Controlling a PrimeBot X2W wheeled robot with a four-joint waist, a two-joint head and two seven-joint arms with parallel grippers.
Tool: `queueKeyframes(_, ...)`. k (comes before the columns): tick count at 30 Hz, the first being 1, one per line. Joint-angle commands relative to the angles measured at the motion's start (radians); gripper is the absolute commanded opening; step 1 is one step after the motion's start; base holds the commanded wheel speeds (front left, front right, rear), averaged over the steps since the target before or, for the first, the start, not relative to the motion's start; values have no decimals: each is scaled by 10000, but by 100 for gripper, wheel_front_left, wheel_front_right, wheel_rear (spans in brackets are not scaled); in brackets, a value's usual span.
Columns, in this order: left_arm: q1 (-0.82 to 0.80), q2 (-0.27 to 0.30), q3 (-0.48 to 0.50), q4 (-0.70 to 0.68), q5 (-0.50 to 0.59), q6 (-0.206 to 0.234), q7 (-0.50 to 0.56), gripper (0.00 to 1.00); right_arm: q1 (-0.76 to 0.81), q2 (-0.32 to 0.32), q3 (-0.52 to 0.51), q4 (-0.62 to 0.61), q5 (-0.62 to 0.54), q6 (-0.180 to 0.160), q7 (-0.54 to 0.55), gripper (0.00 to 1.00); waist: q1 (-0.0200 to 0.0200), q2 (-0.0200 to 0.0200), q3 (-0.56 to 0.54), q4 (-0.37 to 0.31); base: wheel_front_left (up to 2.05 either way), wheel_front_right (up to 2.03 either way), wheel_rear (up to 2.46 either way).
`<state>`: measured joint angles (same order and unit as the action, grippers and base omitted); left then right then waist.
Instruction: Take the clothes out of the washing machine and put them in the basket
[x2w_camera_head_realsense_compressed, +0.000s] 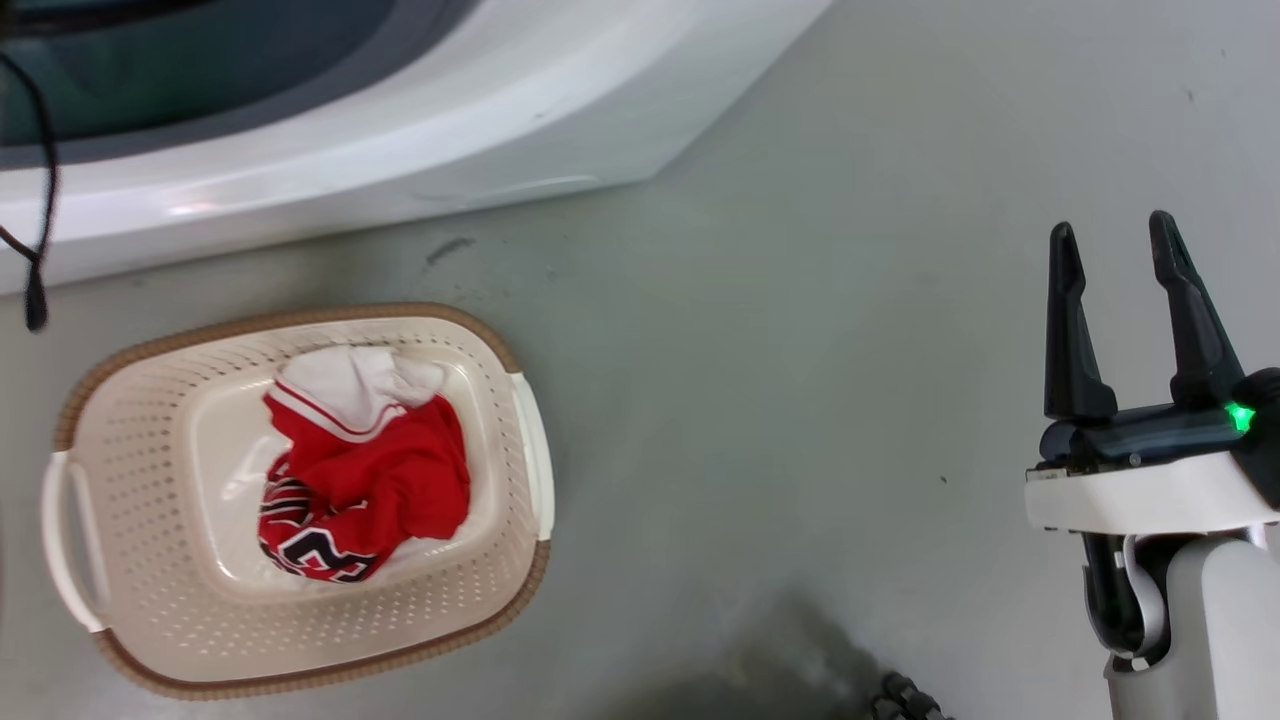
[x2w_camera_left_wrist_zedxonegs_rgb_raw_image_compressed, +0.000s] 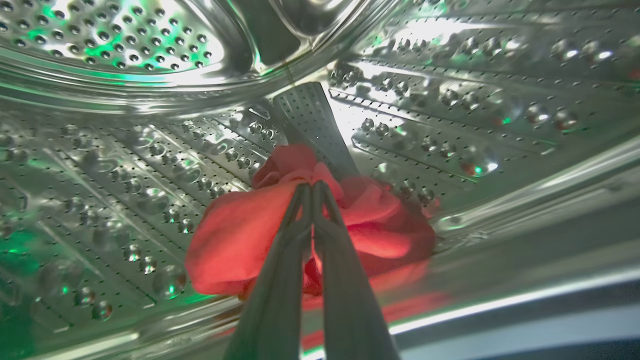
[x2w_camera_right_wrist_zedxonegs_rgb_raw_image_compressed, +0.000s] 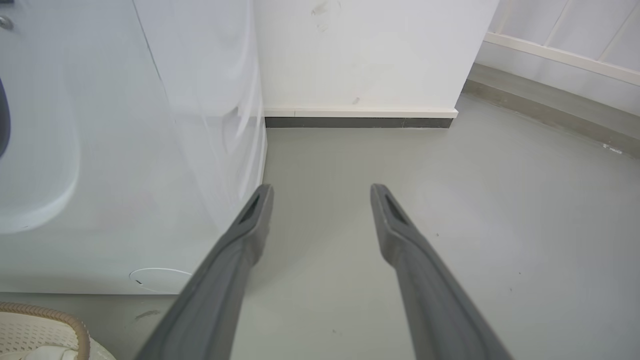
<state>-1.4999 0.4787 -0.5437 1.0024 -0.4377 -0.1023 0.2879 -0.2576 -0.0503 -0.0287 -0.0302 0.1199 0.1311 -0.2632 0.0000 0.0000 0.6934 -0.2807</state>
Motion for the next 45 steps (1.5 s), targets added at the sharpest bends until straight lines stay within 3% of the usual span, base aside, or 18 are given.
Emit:
queueKeyframes(1, 294, -89, -10, 35, -80, -29, -265, 0, 162, 1, -31, 36, -95, -7, -25, 100, 0, 0, -557, 405, 0, 0, 0)
queueKeyframes(13, 2742, -1135, -176, 441, -774, -232, -2940, 0, 815, 0, -63, 321, -590, -7, -25, 100, 0, 0, -2422, 1132, 0, 0, 0)
queueKeyframes(26, 4660, -1331, -379, -459, -1053, -175, -5031, 0, 1724, 1, -45, 500, -822, -7, -24, 100, 0, 0, -4071, 1657, 0, 0, 0)
queueKeyframes(36, 6088, -822, -469, -3514, -927, 641, -4987, 0, 2296, 3, -71, 592, -912, -7, -24, 100, 0, 0, -4973, 2109, 0, 0, 0)
queueKeyframes(45, 7759, 197, -415, -7812, -845, 1940, -3857, 0, 2653, 3, -61, 630, -855, -7, -24, 100, 0, 0, -5545, 2315, 0, 0, 0)
